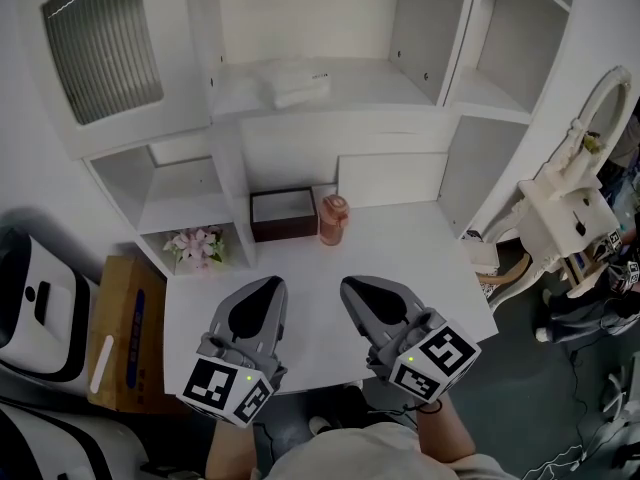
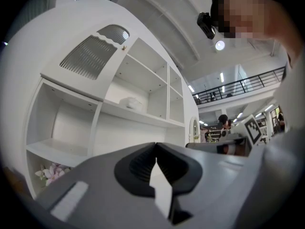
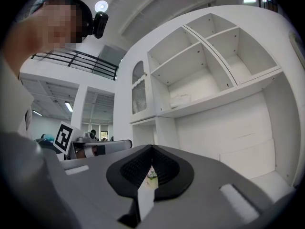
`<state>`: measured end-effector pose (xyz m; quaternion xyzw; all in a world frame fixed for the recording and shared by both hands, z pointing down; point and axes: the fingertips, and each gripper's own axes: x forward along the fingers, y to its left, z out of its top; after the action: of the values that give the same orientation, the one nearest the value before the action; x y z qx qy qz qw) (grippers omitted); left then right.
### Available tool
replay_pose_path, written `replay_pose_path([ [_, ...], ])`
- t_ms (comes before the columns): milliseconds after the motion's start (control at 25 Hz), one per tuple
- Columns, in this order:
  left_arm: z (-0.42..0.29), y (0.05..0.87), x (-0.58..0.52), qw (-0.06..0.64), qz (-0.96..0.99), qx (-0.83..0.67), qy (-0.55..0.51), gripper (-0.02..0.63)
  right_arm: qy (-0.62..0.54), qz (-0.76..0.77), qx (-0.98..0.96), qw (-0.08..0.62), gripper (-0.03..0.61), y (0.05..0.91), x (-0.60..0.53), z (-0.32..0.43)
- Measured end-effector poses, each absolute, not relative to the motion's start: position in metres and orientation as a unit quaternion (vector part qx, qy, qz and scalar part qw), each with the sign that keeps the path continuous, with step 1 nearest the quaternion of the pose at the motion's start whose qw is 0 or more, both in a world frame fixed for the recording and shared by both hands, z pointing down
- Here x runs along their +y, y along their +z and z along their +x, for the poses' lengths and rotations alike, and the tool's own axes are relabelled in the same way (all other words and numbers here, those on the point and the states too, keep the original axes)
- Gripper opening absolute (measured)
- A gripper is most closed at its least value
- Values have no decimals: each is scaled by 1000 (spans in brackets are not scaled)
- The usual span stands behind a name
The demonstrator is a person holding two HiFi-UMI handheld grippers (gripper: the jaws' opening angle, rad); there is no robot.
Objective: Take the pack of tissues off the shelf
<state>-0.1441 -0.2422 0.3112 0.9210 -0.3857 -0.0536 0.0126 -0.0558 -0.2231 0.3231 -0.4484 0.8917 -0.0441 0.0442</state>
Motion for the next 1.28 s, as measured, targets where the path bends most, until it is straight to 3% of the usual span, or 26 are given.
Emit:
replay_pose_path([
  [440, -141, 306, -285, 14, 916, -396, -58, 2, -36, -445, 894, 47, 7, 298, -278, -43],
  [1280, -142, 292, -334, 5, 887, -458, -56, 2, 37, -425, 903, 46, 84, 191, -382, -21],
])
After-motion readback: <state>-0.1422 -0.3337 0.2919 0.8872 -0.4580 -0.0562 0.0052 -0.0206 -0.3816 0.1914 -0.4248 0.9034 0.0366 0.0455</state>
